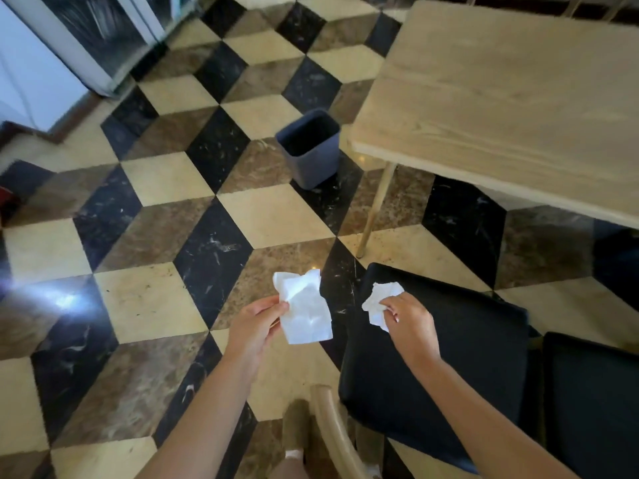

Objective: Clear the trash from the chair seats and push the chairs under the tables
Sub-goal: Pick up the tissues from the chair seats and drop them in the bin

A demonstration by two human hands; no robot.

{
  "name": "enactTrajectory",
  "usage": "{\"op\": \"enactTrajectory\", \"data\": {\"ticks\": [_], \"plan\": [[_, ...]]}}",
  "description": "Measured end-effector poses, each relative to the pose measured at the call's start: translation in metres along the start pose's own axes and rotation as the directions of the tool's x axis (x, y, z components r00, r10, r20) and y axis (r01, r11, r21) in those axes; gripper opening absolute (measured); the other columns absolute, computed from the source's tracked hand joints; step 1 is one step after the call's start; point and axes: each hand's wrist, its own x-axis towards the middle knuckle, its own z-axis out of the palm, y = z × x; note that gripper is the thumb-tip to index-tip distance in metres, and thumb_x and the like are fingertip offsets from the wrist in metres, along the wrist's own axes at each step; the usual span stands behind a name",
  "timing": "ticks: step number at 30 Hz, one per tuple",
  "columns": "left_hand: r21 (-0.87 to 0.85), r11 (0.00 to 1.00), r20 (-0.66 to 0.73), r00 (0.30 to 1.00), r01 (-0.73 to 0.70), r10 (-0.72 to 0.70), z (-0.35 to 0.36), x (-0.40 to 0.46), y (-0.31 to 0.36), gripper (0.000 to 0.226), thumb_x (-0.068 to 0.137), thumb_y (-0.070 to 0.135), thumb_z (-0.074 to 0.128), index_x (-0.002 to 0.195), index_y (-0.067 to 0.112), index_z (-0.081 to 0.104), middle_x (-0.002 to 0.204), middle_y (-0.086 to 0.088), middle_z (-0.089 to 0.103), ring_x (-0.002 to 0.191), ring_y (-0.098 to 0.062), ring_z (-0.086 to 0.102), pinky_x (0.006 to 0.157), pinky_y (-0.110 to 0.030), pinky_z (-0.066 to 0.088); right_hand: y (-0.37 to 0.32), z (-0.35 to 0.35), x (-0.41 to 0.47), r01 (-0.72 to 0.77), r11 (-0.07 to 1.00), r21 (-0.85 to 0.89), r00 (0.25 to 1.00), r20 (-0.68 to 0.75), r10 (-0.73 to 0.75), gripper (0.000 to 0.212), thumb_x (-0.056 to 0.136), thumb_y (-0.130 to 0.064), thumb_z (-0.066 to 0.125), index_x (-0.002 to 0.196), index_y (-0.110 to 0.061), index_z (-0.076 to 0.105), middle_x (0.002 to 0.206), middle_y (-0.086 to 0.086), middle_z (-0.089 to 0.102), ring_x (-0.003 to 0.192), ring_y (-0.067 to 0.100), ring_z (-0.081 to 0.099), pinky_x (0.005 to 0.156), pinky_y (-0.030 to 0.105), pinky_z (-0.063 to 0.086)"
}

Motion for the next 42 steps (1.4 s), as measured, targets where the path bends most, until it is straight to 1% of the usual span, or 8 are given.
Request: {"op": "enactTrajectory", "data": {"ticks": [5,12,17,20,29,33,36,42], "plan": [[0.004,0.997,-0.011,0.997,-0.082,0.082,-0.049,-0.013,0.036,0.013,0.08,0.007,0.069,0.091,0.013,0.068,0.103,-0.01,0.069,0.092,-0.026,0.066,0.078,-0.036,0.056,-0.094,-0.01,0.002,0.152,0.988,0.027,0.987,-0.047,-0.151,0.015,0.085,0.002,0.061,0.095,-0.003,0.07,0.094,0.011,0.068,0.081,0.025,0.064,0.071,0.037,0.056],[0.025,0.992,-0.001,0.993,-0.121,0.121,-0.151,0.007,0.081,0.02,0.078,0.004,0.071,0.097,0.007,0.07,0.105,-0.016,0.069,0.096,-0.031,0.065,0.086,-0.043,0.055,-0.213,0.034,-0.003,0.225,0.974,-0.014,0.971,-0.077,-0.225,0.015,0.085,0.0,0.061,0.097,-0.004,0.07,0.094,0.009,0.07,0.082,0.02,0.064,0.07,0.026,0.052],[-0.004,0.99,-0.003,0.99,-0.138,0.138,-0.203,0.026,0.108,0.014,0.077,0.002,0.071,0.078,0.016,0.071,0.091,-0.009,0.072,0.083,-0.024,0.069,0.061,-0.025,0.054,-0.279,0.07,-0.005,0.229,0.973,0.007,0.968,-0.11,-0.227,0.015,0.084,-0.002,0.065,0.098,-0.004,0.07,0.099,0.009,0.07,0.086,0.019,0.065,0.075,0.018,0.045],[-0.03,0.991,0.008,0.991,-0.131,0.131,-0.215,0.041,0.124,0.015,0.077,0.001,0.07,0.076,0.016,0.071,0.089,-0.008,0.073,0.084,-0.024,0.069,0.065,-0.029,0.055,-0.3,0.08,0.005,0.235,0.972,0.0,0.966,-0.109,-0.234,0.015,0.085,-0.003,0.064,0.099,-0.004,0.07,0.098,0.009,0.07,0.085,0.018,0.064,0.073,0.015,0.043],[-0.024,0.994,0.077,0.991,-0.108,0.11,-0.175,0.122,0.181,0.021,0.079,0.0,0.069,0.1,0.001,0.067,0.096,-0.013,0.07,0.086,-0.023,0.069,0.073,-0.033,0.057,-0.311,0.087,0.095,0.201,0.979,0.025,0.97,-0.146,-0.196,0.014,0.085,-0.001,0.063,0.095,-0.004,0.071,0.093,0.009,0.069,0.079,0.019,0.063,0.066,0.017,0.045],[0.021,0.989,0.08,0.987,-0.144,0.142,-0.136,0.177,0.227,0.016,0.08,-0.001,0.068,0.095,0.002,0.068,0.095,-0.014,0.071,0.087,-0.026,0.069,0.071,-0.034,0.057,-0.307,0.088,0.173,0.178,0.982,0.06,0.973,-0.162,-0.167,0.014,0.084,0.0,0.063,0.095,-0.004,0.071,0.091,0.007,0.068,0.081,0.019,0.063,0.067,0.013,0.04],[0.058,0.986,0.063,0.987,-0.154,0.15,-0.101,0.217,0.27,0.013,0.08,0.0,0.067,0.092,0.005,0.068,0.099,-0.014,0.069,0.093,-0.029,0.067,0.082,-0.041,0.057,-0.306,0.08,0.236,0.174,0.983,0.059,0.973,-0.164,-0.162,0.015,0.084,-0.001,0.063,0.097,-0.004,0.071,0.092,0.007,0.068,0.081,0.018,0.063,0.068,0.011,0.04],[0.118,0.976,0.051,0.982,-0.185,0.18,-0.037,0.283,0.342,0.016,0.082,0.005,0.068,0.096,0.012,0.067,0.09,0.004,0.065,0.084,-0.012,0.062,0.065,-0.021,0.052,-0.301,0.062,0.347,0.122,0.992,0.043,0.988,-0.101,-0.117,0.018,0.089,-0.007,0.058,0.104,-0.006,0.069,0.1,0.008,0.067,0.087,0.019,0.063,0.073,0.021,0.047]]}}
